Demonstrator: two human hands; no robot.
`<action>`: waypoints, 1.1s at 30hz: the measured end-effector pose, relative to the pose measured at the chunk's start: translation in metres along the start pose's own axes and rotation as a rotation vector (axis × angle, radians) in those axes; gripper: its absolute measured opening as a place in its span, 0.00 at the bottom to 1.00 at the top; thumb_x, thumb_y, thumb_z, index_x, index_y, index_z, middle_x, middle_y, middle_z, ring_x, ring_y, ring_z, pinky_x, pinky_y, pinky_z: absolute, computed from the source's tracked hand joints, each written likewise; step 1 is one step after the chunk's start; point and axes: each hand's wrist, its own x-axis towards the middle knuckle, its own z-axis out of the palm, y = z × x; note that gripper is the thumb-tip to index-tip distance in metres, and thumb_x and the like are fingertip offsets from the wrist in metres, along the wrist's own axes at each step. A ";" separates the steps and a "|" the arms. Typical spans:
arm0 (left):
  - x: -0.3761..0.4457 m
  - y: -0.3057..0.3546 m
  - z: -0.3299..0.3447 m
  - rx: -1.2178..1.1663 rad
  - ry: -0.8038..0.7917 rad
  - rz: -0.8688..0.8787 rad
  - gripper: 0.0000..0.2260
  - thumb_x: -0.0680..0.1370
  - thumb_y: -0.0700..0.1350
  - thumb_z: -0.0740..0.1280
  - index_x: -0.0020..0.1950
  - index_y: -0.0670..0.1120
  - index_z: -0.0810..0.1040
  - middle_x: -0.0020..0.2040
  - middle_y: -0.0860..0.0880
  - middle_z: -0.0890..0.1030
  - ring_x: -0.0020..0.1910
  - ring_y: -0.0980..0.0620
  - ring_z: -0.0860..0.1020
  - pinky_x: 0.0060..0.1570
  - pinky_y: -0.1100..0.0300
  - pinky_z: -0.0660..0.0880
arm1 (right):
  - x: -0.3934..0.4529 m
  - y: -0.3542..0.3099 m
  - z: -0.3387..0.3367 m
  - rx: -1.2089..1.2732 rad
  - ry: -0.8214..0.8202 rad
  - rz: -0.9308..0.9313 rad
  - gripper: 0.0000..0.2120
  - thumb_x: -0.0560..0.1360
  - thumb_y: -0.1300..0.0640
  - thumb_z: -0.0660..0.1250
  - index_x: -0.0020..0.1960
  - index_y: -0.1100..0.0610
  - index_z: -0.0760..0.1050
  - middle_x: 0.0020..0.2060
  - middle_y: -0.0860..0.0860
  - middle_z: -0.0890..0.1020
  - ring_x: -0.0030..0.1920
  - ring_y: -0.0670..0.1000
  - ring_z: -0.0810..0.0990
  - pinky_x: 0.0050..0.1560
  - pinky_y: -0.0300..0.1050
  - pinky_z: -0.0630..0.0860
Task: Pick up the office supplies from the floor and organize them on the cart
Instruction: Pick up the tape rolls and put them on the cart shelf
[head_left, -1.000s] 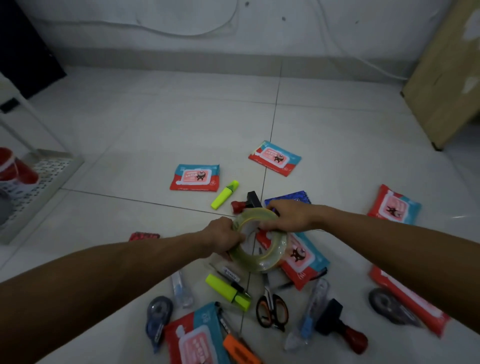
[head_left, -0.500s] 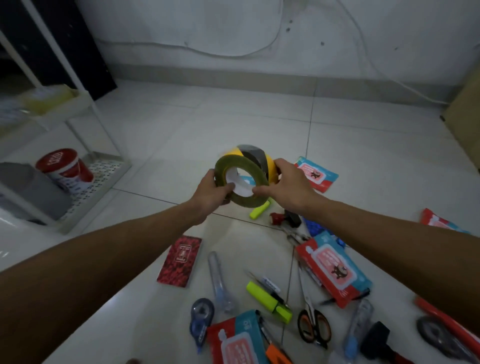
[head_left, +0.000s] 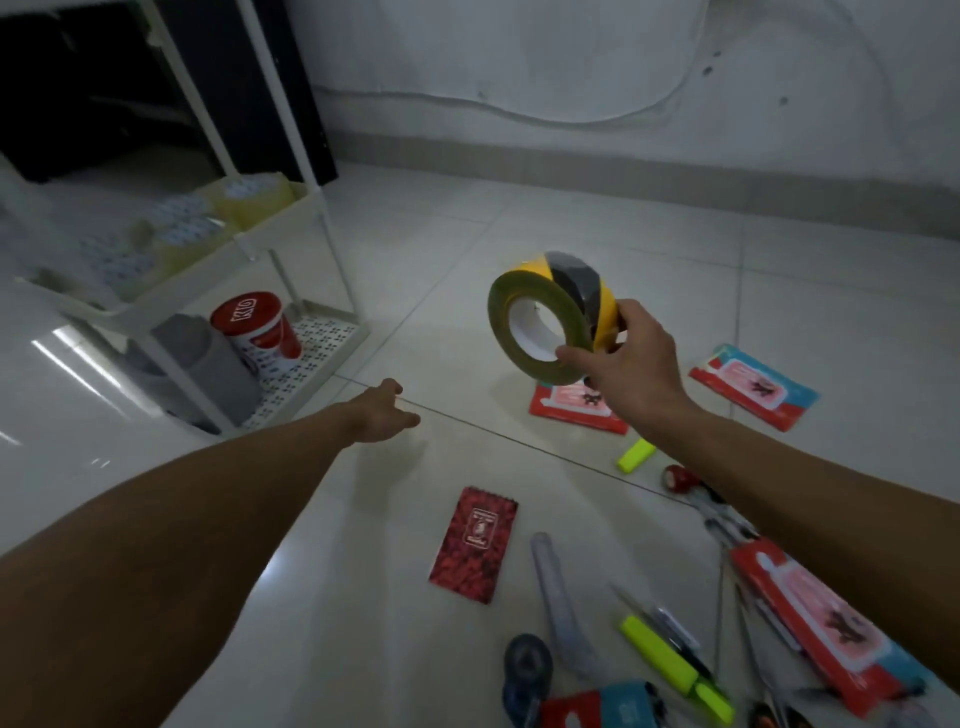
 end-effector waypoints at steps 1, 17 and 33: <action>0.006 -0.006 -0.002 0.044 0.019 -0.006 0.32 0.79 0.53 0.66 0.78 0.45 0.57 0.75 0.39 0.65 0.71 0.41 0.68 0.69 0.48 0.68 | 0.002 0.002 0.006 -0.001 -0.006 0.009 0.22 0.64 0.51 0.81 0.51 0.51 0.73 0.42 0.50 0.79 0.42 0.57 0.83 0.41 0.58 0.82; 0.094 -0.109 -0.028 0.292 0.554 0.019 0.29 0.78 0.51 0.62 0.75 0.40 0.60 0.75 0.37 0.61 0.75 0.38 0.59 0.75 0.44 0.55 | 0.046 0.000 0.177 -0.081 -0.199 -0.034 0.23 0.63 0.51 0.81 0.52 0.48 0.72 0.44 0.45 0.78 0.47 0.52 0.80 0.40 0.58 0.82; 0.109 -0.164 0.022 0.344 0.723 0.157 0.25 0.79 0.59 0.56 0.72 0.48 0.68 0.80 0.41 0.51 0.79 0.42 0.49 0.78 0.47 0.45 | 0.110 -0.059 0.379 -0.072 -0.156 -0.148 0.23 0.65 0.52 0.80 0.55 0.54 0.73 0.49 0.49 0.79 0.48 0.52 0.78 0.48 0.52 0.78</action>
